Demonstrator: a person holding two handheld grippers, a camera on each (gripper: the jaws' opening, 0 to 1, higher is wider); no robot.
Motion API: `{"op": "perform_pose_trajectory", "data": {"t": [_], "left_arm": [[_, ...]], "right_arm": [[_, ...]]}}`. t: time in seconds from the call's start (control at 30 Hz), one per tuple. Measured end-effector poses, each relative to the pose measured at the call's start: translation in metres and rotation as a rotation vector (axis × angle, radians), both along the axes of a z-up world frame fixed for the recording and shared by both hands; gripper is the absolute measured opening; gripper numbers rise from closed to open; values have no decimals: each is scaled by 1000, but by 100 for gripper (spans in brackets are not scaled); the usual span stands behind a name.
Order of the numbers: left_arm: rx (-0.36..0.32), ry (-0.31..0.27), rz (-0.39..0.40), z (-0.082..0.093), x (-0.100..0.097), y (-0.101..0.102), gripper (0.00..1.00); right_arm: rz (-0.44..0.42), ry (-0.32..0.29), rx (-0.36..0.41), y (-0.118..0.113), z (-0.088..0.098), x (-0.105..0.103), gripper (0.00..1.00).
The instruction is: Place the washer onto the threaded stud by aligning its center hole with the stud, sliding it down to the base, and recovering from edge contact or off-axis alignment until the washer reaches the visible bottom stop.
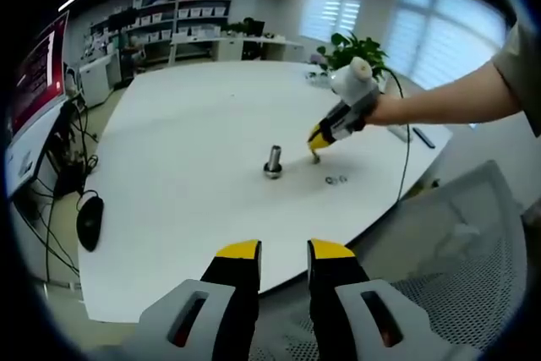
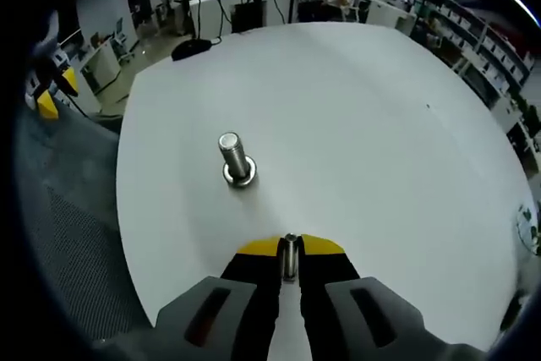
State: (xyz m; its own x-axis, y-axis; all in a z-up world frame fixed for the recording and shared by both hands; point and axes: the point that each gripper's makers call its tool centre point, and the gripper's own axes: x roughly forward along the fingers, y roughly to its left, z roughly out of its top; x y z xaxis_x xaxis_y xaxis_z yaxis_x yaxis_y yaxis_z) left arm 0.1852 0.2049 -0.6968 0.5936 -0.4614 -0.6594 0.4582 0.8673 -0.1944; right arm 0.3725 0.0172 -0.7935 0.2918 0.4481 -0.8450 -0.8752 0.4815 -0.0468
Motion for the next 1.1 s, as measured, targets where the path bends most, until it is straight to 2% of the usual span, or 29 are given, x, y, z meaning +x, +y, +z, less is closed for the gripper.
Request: {"op": "perform_pose_trajectory", "data": {"t": [0.4,0.67,1.1], "left_arm": [[6,5,-4,-1,-1,0,19],[8,6,-3,-2,-1,0,19],[11,9,-5,-2,-2,0,19]], "right_arm": [[-32,-25,32,-8,4,-3,9],[-48,-31,62,-3,12,-13,9],[-27,-20,52,4,15,-13,9]]}}
